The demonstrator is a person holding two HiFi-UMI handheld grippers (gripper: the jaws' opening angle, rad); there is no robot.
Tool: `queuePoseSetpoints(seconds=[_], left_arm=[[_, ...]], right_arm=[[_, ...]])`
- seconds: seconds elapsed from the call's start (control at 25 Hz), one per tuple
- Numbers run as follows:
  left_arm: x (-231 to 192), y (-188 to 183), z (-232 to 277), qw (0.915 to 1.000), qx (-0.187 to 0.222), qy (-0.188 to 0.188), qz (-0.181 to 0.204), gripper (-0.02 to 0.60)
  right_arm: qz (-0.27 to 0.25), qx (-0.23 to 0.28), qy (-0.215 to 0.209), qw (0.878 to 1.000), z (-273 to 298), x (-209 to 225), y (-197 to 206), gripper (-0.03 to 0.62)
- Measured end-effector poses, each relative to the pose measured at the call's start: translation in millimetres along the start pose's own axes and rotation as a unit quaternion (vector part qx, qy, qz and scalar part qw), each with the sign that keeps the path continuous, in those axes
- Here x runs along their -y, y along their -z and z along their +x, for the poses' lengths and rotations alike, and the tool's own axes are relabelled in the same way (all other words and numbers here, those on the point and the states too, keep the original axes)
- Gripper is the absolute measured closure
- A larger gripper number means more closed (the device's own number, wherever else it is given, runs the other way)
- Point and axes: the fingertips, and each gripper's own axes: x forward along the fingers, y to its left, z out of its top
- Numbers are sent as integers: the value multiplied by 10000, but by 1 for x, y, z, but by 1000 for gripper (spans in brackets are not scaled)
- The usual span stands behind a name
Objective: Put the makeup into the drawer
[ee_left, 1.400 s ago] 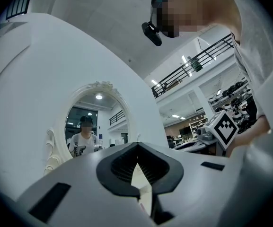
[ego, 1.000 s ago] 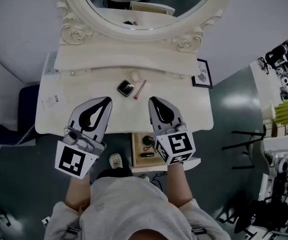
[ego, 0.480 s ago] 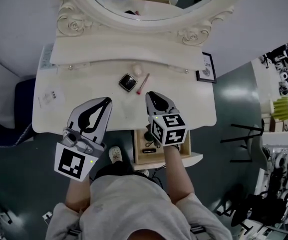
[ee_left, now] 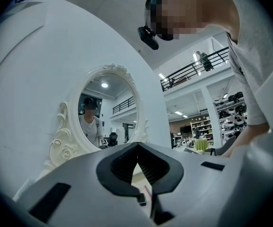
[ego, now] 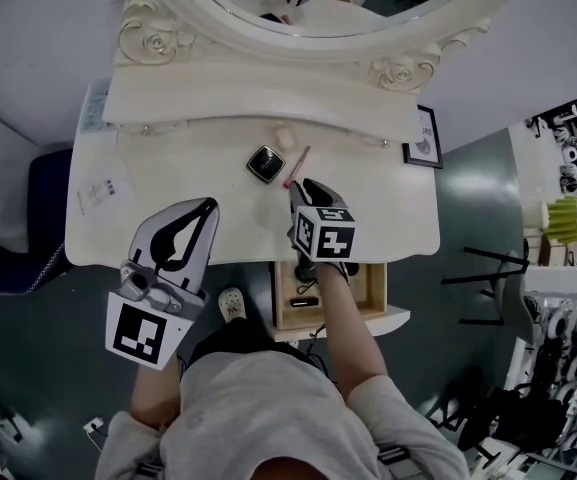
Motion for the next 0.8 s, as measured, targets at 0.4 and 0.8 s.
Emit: queuePoseSetpoints(seconds=[0.4, 0.8], left_arm=[[-18, 15, -12, 9996, -124, -213, -98, 568], [-26, 21, -15, 9993, -183, -311, -124, 568]], right_arm=[[173, -343, 374, 9986, 36, 6, 20, 497], [312, -564, 428, 9970, 47, 7, 31, 530]])
